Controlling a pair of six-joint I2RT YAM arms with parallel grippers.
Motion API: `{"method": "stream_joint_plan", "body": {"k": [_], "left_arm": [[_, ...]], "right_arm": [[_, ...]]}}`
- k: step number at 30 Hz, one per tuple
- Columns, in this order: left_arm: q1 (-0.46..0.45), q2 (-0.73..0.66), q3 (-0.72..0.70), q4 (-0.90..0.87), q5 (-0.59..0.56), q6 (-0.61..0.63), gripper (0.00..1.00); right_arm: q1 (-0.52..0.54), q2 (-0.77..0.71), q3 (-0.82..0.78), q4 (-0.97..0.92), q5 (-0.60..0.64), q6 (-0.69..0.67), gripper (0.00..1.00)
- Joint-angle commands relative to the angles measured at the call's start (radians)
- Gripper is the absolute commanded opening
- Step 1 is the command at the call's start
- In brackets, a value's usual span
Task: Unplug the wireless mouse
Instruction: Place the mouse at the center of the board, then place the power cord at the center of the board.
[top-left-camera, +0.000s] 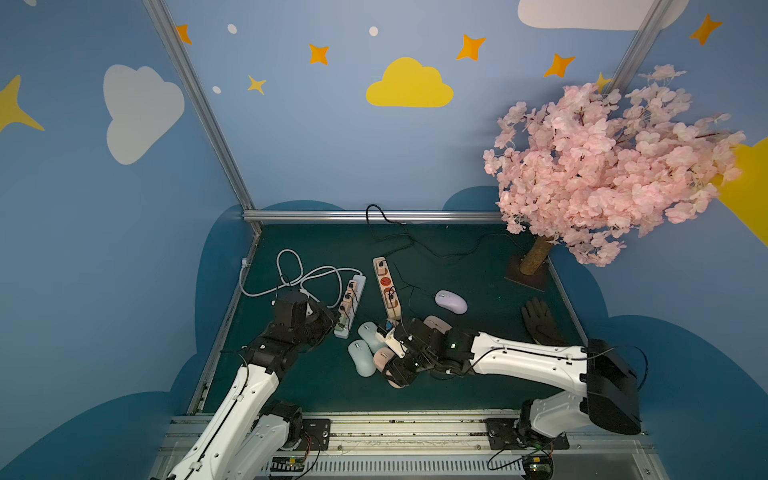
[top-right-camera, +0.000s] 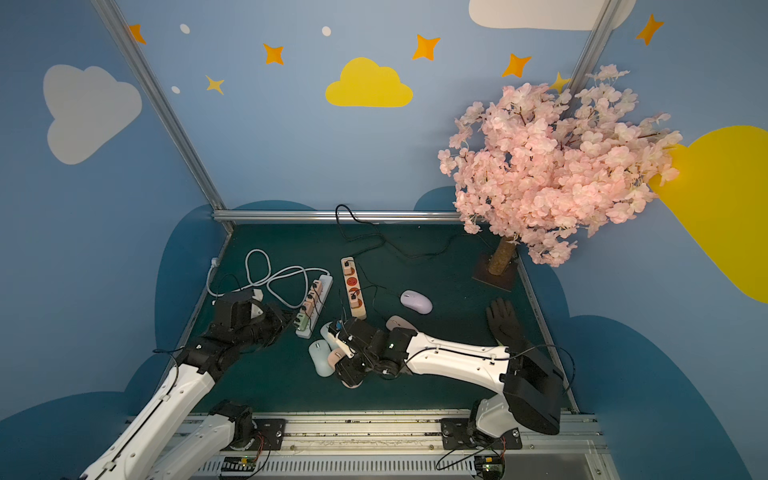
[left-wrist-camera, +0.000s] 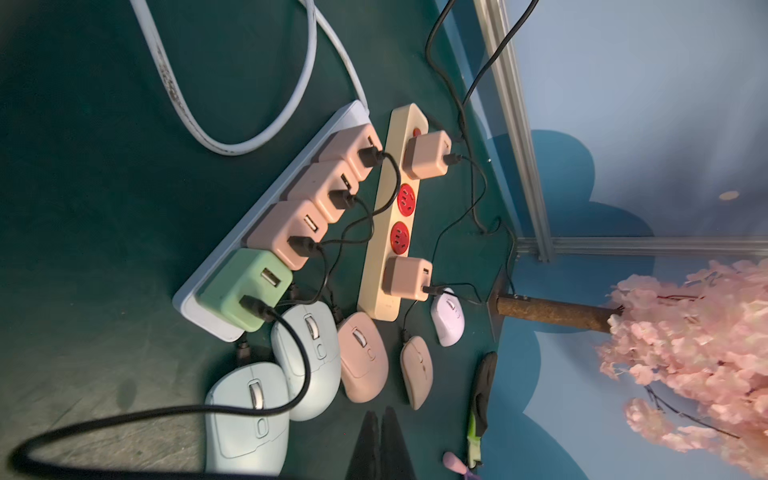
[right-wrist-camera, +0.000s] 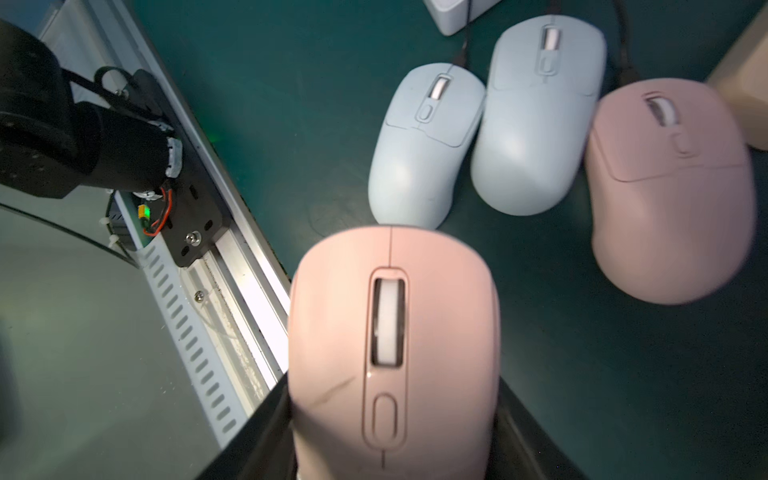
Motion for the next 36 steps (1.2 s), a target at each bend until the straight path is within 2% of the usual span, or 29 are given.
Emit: {"method": "stream_joint_plan", "body": {"k": [1,3,7,11,15,21,31,36], "left_arm": [[-0.004,0.01,0.046,-0.066,0.003,0.106,0.04],[-0.016,0.021,0.057,-0.1,0.002,0.157,0.04],[-0.034,0.046,0.071,-0.168,-0.016,0.237,0.04],[-0.042,0.057,0.074,-0.208,-0.044,0.268,0.04],[-0.041,0.056,0.069,-0.211,-0.049,0.268,0.04],[-0.042,0.047,0.064,-0.219,-0.052,0.269,0.04],[-0.041,0.041,0.062,-0.223,-0.039,0.267,0.04],[-0.04,0.038,0.06,-0.248,-0.044,0.267,0.04]], "right_arm": [[0.001,-0.088,-0.021,-0.143,0.211,0.13,0.0],[-0.006,-0.127,-0.037,-0.255,0.322,0.23,0.0],[-0.043,-0.193,-0.071,-0.477,0.42,0.353,0.0],[-0.129,-0.272,-0.15,-0.583,0.432,0.415,0.0],[-0.228,-0.36,-0.253,-0.582,0.449,0.43,0.0],[-0.396,-0.42,-0.32,-0.507,0.355,0.376,0.0],[-0.615,-0.221,-0.315,-0.394,0.205,0.257,0.0],[-0.68,-0.114,-0.306,-0.382,0.11,0.225,0.02]]}}
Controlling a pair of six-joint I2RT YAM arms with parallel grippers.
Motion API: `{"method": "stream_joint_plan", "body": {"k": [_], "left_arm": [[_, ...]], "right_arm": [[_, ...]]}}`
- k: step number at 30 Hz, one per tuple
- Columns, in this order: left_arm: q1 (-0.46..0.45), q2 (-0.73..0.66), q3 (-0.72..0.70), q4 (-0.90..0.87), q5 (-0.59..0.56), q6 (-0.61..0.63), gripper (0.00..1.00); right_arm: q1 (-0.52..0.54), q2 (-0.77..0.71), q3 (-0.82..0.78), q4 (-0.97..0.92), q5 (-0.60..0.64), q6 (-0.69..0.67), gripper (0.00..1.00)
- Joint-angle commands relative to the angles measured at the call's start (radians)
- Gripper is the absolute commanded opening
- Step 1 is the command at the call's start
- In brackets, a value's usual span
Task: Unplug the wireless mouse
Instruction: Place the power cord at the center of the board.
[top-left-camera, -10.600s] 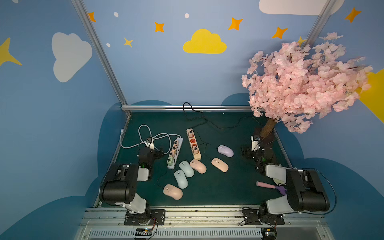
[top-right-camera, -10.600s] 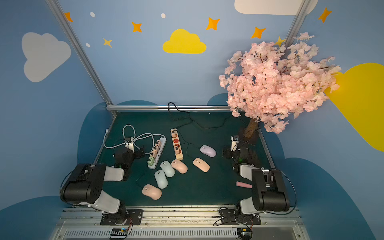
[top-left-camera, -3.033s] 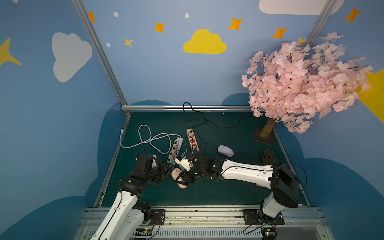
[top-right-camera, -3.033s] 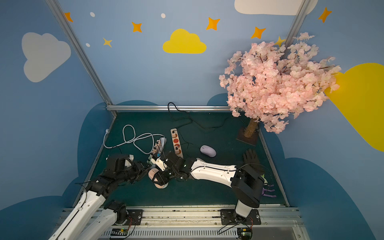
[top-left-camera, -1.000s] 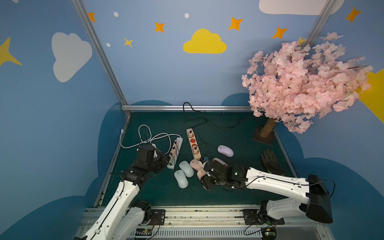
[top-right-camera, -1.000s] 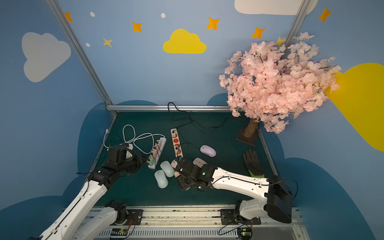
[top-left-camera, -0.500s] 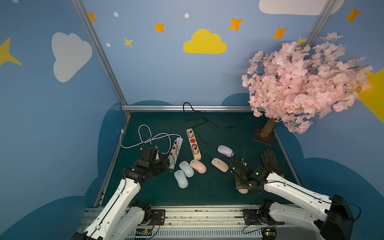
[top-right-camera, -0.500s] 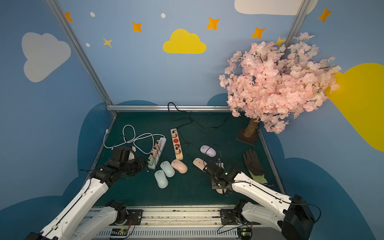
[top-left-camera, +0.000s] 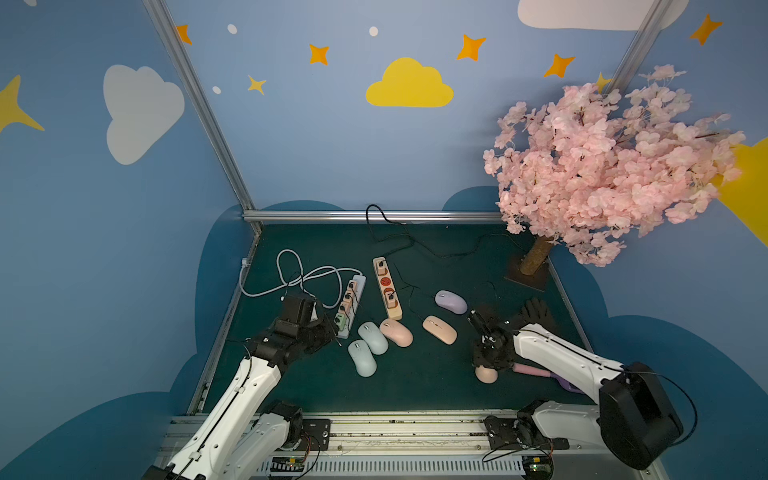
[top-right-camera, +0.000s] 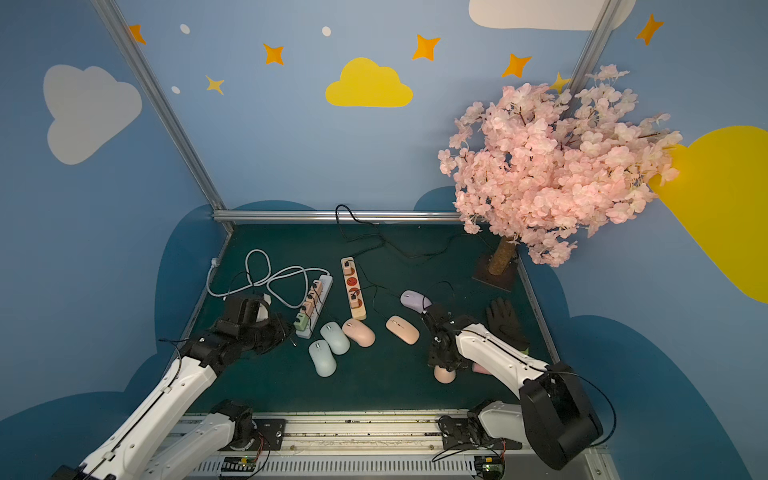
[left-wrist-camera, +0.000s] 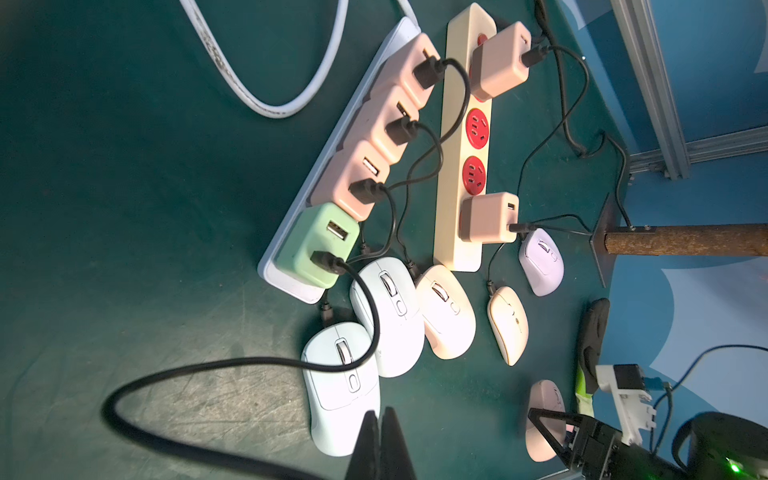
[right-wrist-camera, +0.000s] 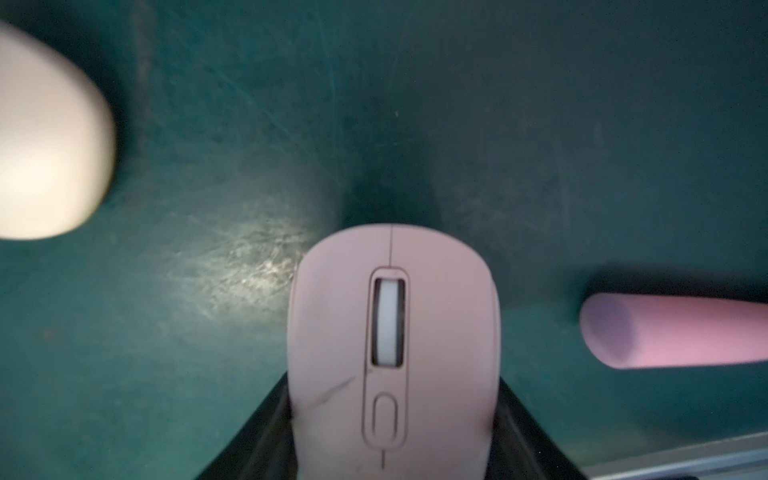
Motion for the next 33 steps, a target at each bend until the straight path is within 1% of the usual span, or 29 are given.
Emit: {"method": "stream_joint_plan", "body": {"k": [1,2,3,5,9,10,11,12,15,17,20,23,27,28,30,31,33], "left_arm": [[-0.002,-0.012,0.007,-0.037,-0.002,0.019,0.04],[-0.001,-0.013,0.005,-0.04,-0.005,0.018,0.04],[-0.002,-0.013,0.003,-0.043,-0.009,0.016,0.04],[0.0,-0.011,-0.001,-0.047,-0.012,0.013,0.04],[0.002,-0.014,-0.007,-0.065,-0.023,0.01,0.04],[0.002,-0.017,-0.007,-0.075,-0.029,0.01,0.04],[0.003,-0.018,-0.008,-0.084,-0.037,0.01,0.05],[0.004,-0.021,-0.009,-0.092,-0.044,0.008,0.06],[0.008,-0.032,-0.014,-0.11,-0.06,0.007,0.09],[0.01,-0.037,-0.014,-0.124,-0.07,0.005,0.14],[0.012,-0.049,-0.007,-0.169,-0.105,0.0,0.2],[0.016,-0.078,0.008,-0.232,-0.167,-0.01,0.3],[0.021,-0.113,0.037,-0.308,-0.261,-0.025,0.58],[0.023,-0.116,0.05,-0.321,-0.279,-0.019,0.66],[0.028,-0.112,0.078,-0.334,-0.299,0.018,0.78],[0.031,-0.105,0.095,-0.337,-0.311,0.039,0.82],[0.032,-0.073,0.136,-0.324,-0.312,0.112,0.85]], "right_arm": [[-0.033,0.059,0.018,0.009,-0.095,-0.041,0.04],[-0.041,0.082,0.024,0.005,-0.113,-0.047,0.07],[-0.05,0.109,0.036,-0.002,-0.136,-0.071,0.14],[-0.053,0.159,0.053,-0.015,-0.148,-0.084,0.23],[-0.057,0.184,0.053,-0.02,-0.13,-0.059,0.48],[-0.057,0.177,0.055,-0.024,-0.123,-0.054,0.57],[-0.057,0.169,0.056,-0.027,-0.12,-0.05,0.64],[-0.057,0.156,0.056,-0.032,-0.115,-0.047,0.69],[-0.055,0.111,0.054,-0.052,-0.1,-0.037,0.79],[-0.052,0.073,0.057,-0.072,-0.085,-0.03,0.85],[-0.037,-0.023,0.071,-0.111,-0.057,-0.017,0.87],[0.005,-0.147,0.104,-0.137,-0.037,-0.02,0.86],[0.09,-0.28,0.137,-0.066,-0.053,-0.037,0.86],[0.116,-0.302,0.144,-0.04,-0.056,-0.041,0.86],[0.168,-0.329,0.157,0.005,-0.051,-0.06,0.86],[0.191,-0.334,0.16,0.029,-0.046,-0.07,0.86],[0.238,-0.335,0.164,0.077,-0.058,-0.099,0.86]]}}
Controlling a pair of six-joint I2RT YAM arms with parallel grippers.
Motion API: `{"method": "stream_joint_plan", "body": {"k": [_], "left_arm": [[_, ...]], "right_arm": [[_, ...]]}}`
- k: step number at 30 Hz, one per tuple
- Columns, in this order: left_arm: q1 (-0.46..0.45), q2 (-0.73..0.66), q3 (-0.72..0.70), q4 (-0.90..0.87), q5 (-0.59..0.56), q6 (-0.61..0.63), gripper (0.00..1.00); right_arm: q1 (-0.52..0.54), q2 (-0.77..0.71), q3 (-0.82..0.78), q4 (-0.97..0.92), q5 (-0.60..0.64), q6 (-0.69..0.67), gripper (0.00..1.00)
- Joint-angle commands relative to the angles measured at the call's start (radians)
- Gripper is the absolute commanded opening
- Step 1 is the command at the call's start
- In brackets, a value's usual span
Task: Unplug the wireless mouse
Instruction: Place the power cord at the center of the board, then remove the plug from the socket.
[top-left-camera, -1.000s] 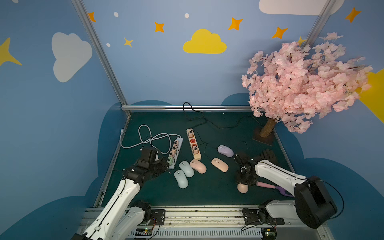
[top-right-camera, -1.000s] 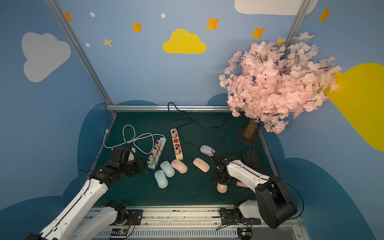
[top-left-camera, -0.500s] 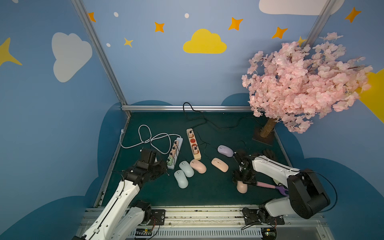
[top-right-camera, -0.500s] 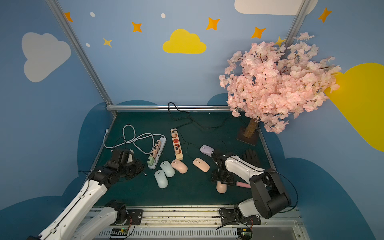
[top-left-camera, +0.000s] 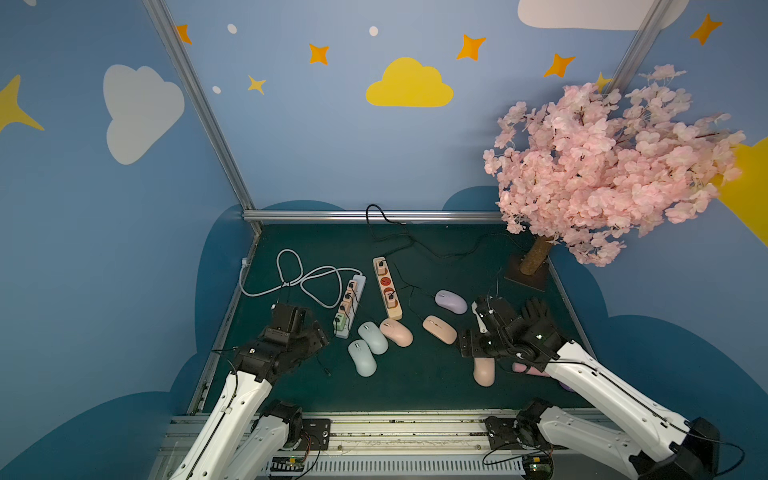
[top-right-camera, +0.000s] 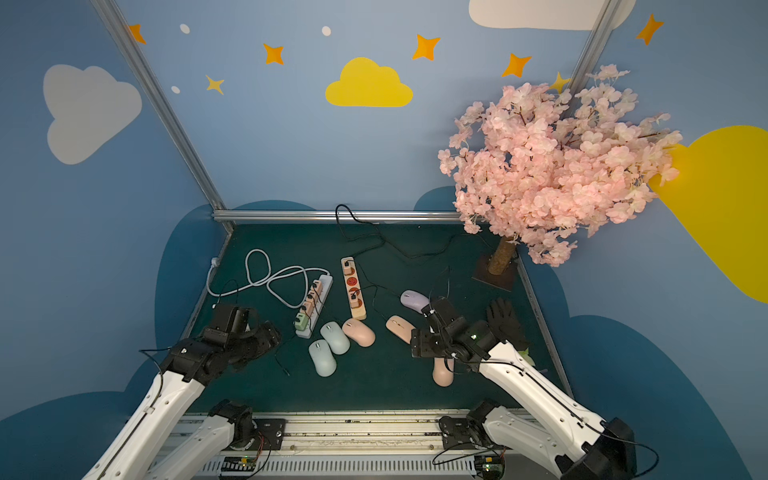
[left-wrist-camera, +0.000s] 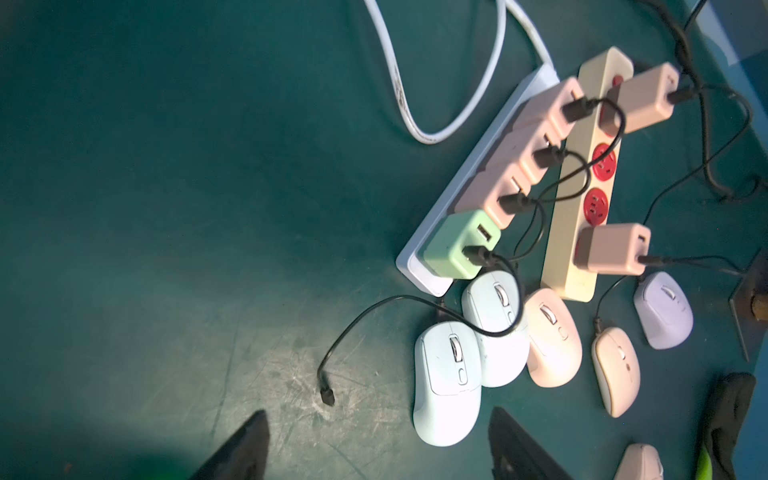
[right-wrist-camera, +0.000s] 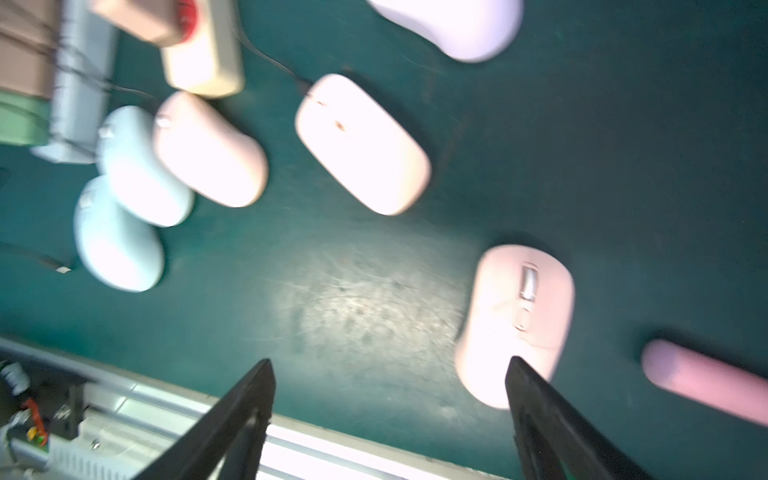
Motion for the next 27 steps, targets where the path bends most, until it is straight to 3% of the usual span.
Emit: {"method": "stream_joint_plan", "body": {"k": [1,5,12,18,27], "left_arm": [[0.006,0.04,0.077,-0.008,-0.043,0.132,0.85],[-0.015,0.152,0.136,0.059,0.034,0.265,0.76],[-0.103,0.345,0.194,0.07,0.017,0.398,0.56],[-0.103,0.463,0.215,0.109,0.102,0.475,0.54],[-0.102,0.613,0.27,0.107,0.059,0.527,0.45]], "right_arm": [[0.061,0.001,0.018,0.101,-0.012,-0.052,0.86],[0.115,0.017,0.001,0.249,-0.114,-0.084,0.84],[0.138,0.025,-0.029,0.394,-0.201,-0.072,0.78],[0.138,-0.027,-0.067,0.431,-0.203,-0.066,0.76],[0.137,-0.14,-0.177,0.519,-0.159,-0.078,0.75]]}}
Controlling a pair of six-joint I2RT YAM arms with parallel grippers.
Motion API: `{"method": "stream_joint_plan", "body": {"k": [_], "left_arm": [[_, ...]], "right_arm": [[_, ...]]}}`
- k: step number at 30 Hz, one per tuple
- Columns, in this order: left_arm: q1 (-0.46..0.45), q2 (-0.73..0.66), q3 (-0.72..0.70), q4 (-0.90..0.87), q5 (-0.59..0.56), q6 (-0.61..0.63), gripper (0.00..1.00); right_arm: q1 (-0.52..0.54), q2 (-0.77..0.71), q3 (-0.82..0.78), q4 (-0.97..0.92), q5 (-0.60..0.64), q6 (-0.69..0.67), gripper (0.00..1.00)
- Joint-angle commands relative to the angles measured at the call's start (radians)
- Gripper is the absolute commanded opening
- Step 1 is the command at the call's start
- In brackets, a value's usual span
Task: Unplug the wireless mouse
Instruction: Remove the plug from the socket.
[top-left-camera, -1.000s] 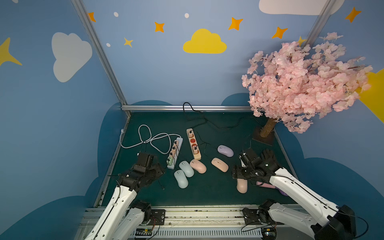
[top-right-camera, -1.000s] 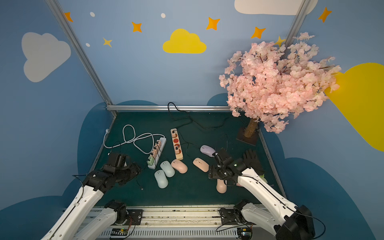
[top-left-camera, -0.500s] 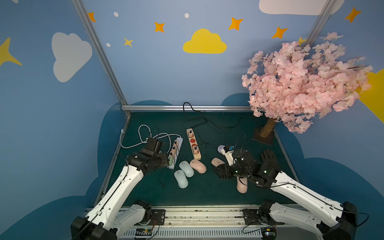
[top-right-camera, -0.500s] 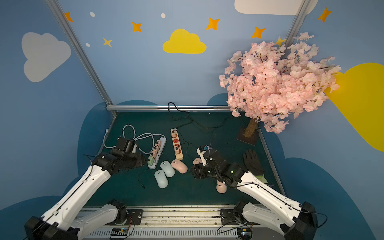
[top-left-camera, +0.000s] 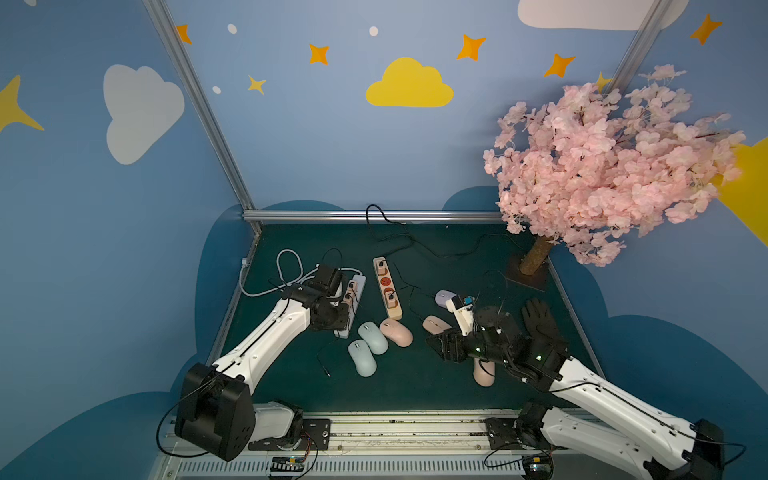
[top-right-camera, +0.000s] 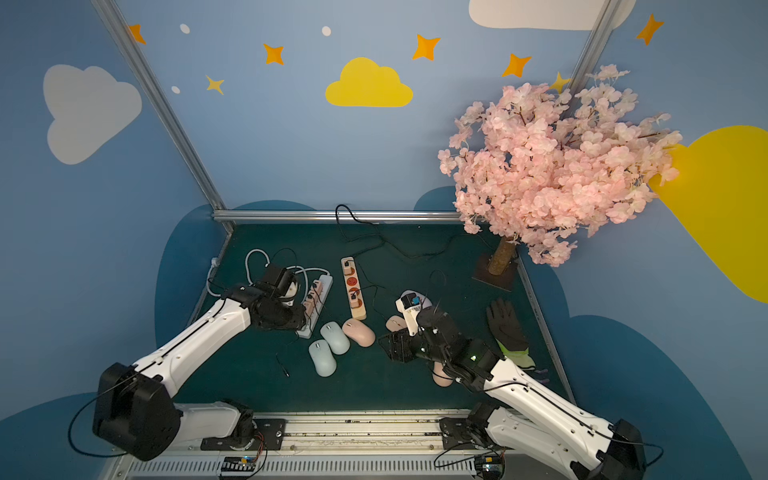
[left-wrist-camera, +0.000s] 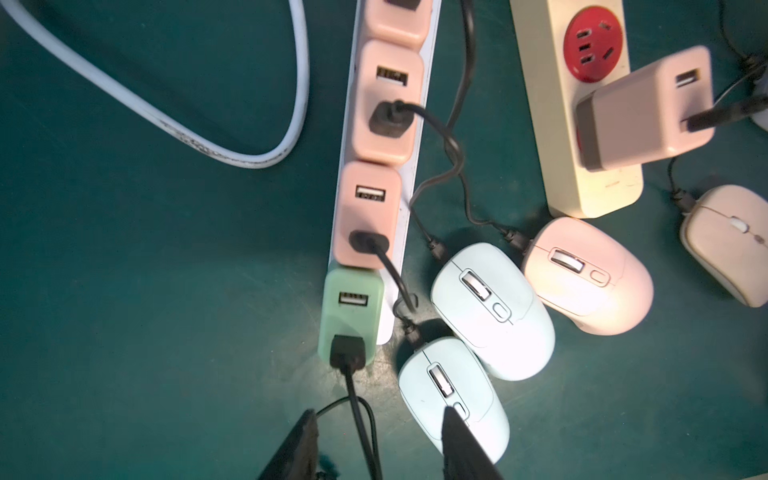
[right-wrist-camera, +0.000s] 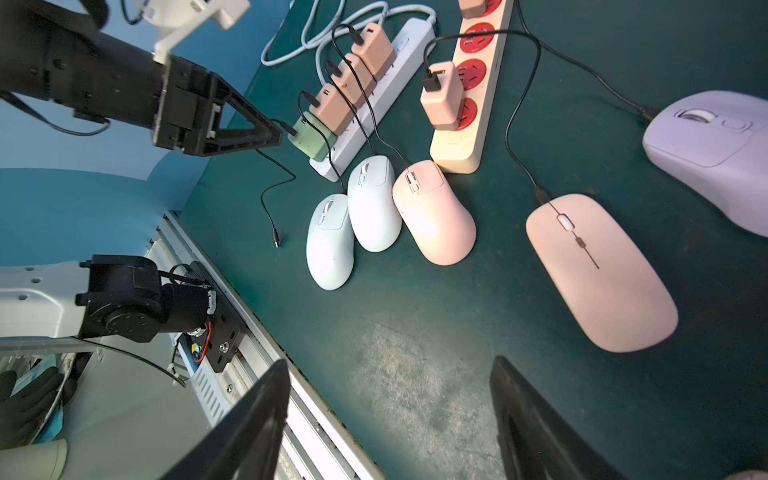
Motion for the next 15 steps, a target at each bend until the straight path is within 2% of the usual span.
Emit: {"method": "stream_joint_plan", "body": {"k": [1,4,15], "left_arm": [[0.003,0.041,0.033,-0.009,-0.017,0.039,0.45],[0.013,0.095,0.063,-0.043,-0.042,0.032,0.41],[0.034,0.208,0.092,-0.015,-0.041,0.045,0.37]], "right_arm": [[0.003,-0.035,-0.029,0.04,0.025,-0.014,0.75],[0.002,-0.047,-0.035,0.033,0.029,-0.022,0.75],[0.0,-0.059,-0.054,0.059,0.008,-0.027,0.74]]}}
